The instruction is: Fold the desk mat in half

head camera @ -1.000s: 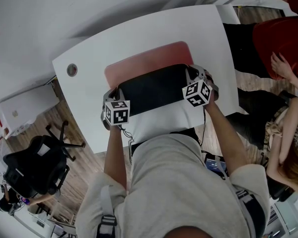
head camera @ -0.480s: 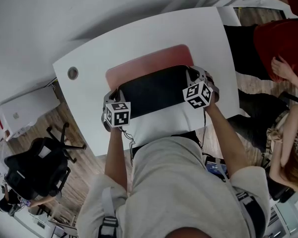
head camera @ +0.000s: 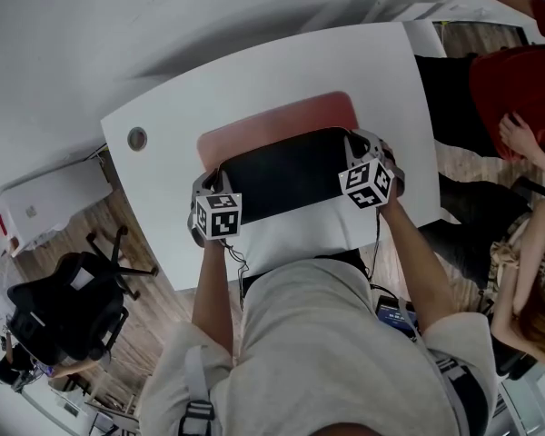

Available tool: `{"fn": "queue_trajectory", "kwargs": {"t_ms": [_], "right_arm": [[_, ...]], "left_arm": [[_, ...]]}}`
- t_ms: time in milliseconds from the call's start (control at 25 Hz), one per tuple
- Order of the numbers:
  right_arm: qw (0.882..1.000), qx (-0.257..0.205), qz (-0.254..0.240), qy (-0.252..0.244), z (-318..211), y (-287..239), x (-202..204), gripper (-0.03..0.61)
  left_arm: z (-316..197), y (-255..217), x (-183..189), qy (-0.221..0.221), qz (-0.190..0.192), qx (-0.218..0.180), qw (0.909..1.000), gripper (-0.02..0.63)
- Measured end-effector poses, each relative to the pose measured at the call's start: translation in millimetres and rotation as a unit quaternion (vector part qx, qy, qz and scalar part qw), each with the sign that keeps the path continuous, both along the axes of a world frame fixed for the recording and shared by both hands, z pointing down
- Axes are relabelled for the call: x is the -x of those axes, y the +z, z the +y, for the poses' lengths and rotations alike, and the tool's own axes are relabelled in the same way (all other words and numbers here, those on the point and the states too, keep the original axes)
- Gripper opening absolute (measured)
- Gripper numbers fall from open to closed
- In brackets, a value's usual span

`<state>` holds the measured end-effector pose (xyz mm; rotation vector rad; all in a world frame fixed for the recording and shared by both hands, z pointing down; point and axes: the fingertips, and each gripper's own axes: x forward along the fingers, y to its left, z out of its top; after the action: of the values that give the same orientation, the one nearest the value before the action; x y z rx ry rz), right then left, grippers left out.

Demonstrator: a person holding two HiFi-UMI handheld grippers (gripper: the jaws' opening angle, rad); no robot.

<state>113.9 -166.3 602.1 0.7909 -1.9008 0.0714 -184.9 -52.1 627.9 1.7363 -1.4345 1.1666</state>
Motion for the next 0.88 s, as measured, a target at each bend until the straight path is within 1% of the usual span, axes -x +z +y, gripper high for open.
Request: {"fn": "queue_trajectory", "kwargs": {"t_ms": [480,880], "right_arm": [[1.0,0.0,-0.013,0.009,-5.3,-2.1,1.0,0.054],[1.0,-0.002,-0.015,0.009,-10.0,-3.8,4.8,0.054]], "left_arm": [[-5.4,-0.7,1.5,-0.002,-0.005,-0.001,1.0,0.032],[-10.2,-1.6,5.5,-0.005,-0.006,-0.004,1.0,0.032]]}}
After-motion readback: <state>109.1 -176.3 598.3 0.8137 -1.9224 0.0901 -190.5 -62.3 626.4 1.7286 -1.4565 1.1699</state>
